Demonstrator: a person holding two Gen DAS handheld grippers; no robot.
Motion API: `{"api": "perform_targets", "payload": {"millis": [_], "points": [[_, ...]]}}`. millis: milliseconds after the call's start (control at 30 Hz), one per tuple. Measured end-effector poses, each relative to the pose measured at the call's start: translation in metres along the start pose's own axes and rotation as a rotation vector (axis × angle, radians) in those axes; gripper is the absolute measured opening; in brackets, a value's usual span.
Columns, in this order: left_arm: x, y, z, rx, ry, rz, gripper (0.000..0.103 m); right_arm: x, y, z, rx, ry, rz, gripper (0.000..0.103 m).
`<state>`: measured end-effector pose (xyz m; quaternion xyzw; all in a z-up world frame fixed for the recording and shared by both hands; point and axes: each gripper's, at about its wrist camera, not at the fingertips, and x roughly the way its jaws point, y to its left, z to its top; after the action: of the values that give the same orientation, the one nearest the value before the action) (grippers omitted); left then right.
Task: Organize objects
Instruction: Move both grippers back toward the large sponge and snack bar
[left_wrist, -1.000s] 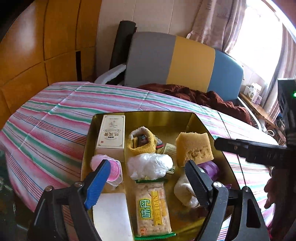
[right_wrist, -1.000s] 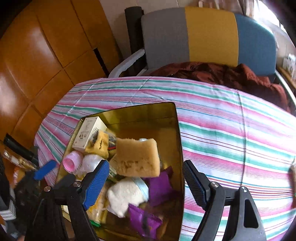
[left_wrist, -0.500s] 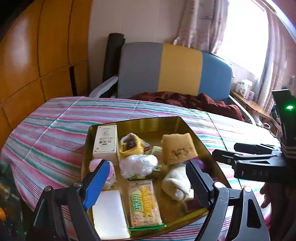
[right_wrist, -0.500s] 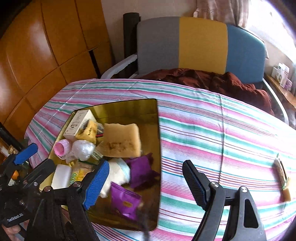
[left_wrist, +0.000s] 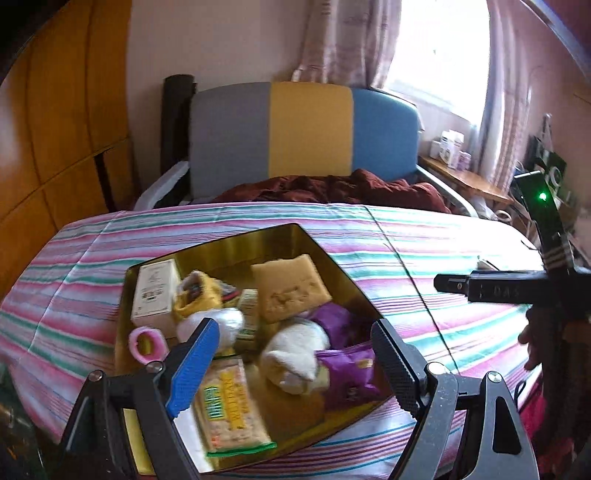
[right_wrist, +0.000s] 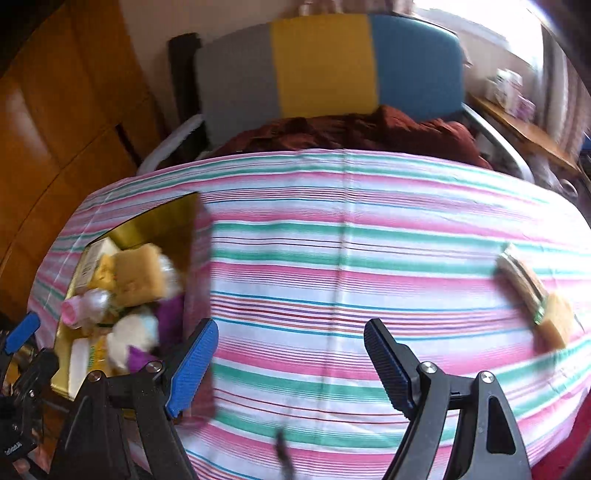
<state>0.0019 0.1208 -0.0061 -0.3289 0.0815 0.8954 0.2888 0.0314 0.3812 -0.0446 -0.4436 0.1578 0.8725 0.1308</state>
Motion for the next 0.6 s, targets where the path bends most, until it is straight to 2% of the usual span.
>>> {"api": "perform_targets", "payload": {"millis": [133, 333, 600], "points": [[0.007, -0.018, 0.003, 0.046, 0.011, -0.044, 0.085, -0.008, -0.044, 0.002, 0.092, 0.008, -0.035, 0.083], [0.015, -0.047, 0.006, 0.109, 0.028, -0.109, 0.085, -0.027, -0.128, 0.001, 0.314, 0.012, -0.085, 0.083], [0.03, -0.073, 0.007, 0.154, 0.068, -0.161, 0.085, -0.051, -0.248, -0.008, 0.626, 0.013, -0.222, 0.083]]}}
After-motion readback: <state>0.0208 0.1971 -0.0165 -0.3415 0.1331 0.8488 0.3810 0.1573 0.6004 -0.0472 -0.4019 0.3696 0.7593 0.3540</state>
